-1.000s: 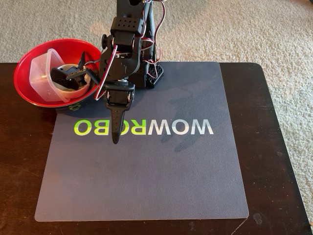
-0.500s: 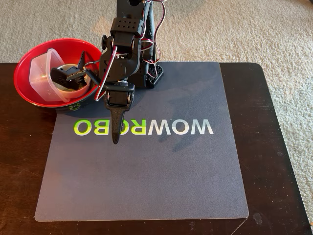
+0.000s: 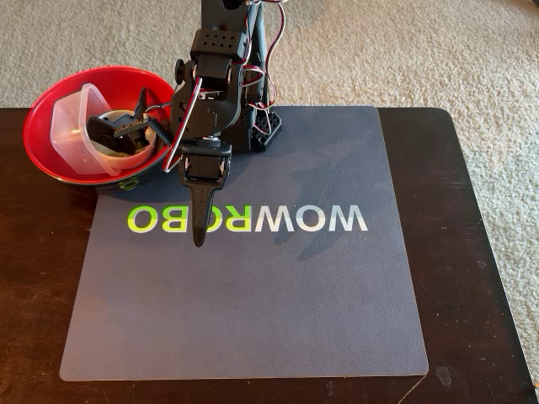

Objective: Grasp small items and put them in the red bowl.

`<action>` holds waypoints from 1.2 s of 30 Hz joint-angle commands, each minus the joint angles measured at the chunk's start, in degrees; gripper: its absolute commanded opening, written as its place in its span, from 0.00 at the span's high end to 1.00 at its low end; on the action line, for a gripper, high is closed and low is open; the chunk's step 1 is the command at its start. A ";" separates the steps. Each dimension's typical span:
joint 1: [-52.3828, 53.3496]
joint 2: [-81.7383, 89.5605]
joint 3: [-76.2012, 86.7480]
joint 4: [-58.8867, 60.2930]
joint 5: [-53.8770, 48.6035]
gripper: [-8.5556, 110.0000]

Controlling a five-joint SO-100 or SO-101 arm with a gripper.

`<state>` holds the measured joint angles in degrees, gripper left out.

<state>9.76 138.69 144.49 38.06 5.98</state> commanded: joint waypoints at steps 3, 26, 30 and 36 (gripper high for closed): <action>0.44 1.23 -0.35 -0.18 0.53 0.77; 2.11 0.35 -0.53 0.00 1.14 0.77; 2.11 0.62 -0.70 -0.09 1.32 0.77; 1.67 0.44 -0.70 -0.09 1.23 0.77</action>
<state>11.87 138.69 144.67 38.06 7.21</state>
